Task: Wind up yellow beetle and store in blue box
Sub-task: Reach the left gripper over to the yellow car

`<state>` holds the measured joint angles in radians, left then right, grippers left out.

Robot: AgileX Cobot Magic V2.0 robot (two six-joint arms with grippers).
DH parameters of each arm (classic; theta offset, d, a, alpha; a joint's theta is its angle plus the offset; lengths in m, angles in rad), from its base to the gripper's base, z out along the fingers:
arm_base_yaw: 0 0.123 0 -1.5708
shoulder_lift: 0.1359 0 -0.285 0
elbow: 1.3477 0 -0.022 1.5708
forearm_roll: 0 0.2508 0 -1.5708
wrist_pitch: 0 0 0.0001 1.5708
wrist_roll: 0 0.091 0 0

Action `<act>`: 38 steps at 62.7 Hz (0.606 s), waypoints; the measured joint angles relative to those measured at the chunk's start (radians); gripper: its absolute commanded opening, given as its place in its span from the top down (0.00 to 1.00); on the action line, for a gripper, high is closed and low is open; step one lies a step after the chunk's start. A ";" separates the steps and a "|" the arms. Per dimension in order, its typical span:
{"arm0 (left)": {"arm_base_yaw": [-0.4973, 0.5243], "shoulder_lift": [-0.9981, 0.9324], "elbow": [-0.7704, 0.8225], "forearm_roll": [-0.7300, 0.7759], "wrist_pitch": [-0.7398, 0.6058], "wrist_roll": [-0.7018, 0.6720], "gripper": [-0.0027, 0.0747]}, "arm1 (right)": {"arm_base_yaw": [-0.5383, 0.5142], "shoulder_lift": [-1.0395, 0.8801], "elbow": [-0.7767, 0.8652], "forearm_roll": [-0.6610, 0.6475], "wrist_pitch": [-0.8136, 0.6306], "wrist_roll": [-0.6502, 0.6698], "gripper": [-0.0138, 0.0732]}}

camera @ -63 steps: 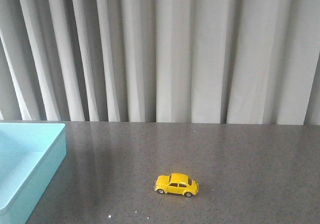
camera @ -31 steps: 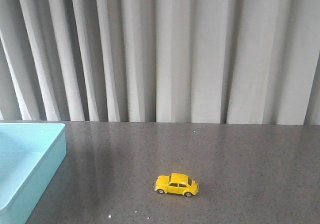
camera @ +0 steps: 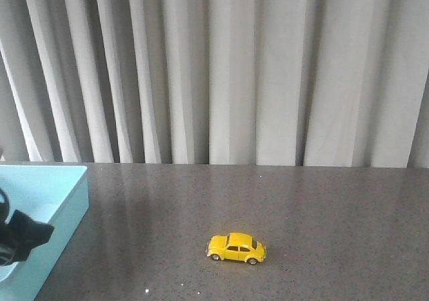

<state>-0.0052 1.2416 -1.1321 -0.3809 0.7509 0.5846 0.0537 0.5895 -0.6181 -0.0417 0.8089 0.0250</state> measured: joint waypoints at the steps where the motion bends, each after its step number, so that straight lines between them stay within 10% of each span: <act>1: 0.000 0.024 -0.014 -0.015 0.005 0.021 0.25 | 0.000 0.000 0.000 0.000 0.000 0.000 0.19; 17: -0.017 0.307 -0.296 -0.217 0.136 0.287 0.25 | 0.000 0.000 0.000 0.000 0.001 0.000 0.19; 38: -0.213 0.669 -0.668 -0.060 0.223 0.360 0.25 | 0.000 0.000 0.000 0.000 0.003 0.000 0.19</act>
<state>-0.2185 1.9106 -1.8004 -0.4408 0.9735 0.9446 0.0537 0.5895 -0.6181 -0.0417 0.8117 0.0250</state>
